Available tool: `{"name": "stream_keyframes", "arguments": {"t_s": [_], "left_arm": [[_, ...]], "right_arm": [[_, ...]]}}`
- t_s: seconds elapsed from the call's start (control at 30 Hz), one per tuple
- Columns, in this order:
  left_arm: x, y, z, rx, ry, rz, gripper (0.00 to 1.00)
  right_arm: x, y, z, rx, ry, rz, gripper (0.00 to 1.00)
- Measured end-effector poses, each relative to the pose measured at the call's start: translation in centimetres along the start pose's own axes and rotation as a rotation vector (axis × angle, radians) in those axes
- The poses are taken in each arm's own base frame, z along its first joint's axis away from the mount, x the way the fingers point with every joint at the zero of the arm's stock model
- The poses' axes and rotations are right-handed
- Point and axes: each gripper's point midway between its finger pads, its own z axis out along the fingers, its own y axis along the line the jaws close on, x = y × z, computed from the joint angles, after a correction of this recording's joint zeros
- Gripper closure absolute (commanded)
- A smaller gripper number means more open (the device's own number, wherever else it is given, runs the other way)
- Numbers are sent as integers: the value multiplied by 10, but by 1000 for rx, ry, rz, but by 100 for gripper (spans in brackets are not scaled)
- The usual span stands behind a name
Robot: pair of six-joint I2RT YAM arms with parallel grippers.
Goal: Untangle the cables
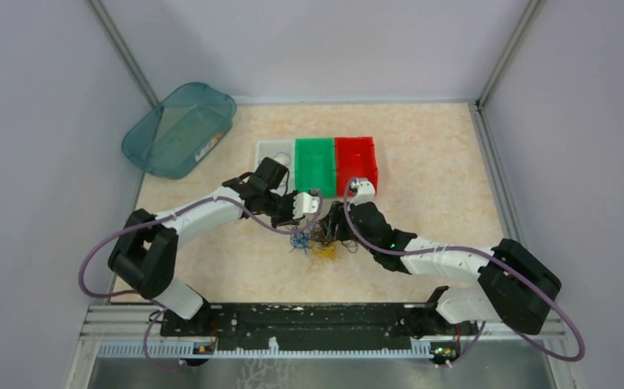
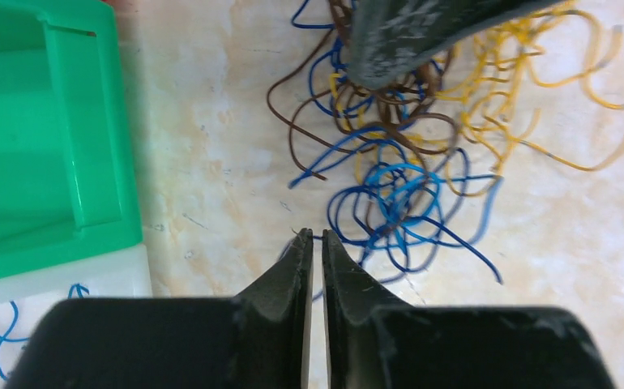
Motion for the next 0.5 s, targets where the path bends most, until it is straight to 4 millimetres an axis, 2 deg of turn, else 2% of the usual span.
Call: {"name": "stream_keyframes", "arguments": {"t_s": [0.03,0.13,0.2,0.33,0.4,0.5], "left_arm": [[-2,-3,-4,5,-3,-2,88],[-12,-11,-23,8,-20,3,77],[-23,-15,-42,-6,-43,12,68],[-28,-14,-55,-17,-55,-2,42],[-25,-12,-58,-18,-52,-11,37],[-10,-9,-57,-6,-21,-24,33]], "right_arm": [[0,1,0,-4,1,6,44],[4,2,0,-18,3,19,46],[9,0,0,-21,12,27,46],[20,-4,2,-13,43,29,48],[21,-4,2,-14,46,33,48],[22,-4,2,-14,46,35,48]]}}
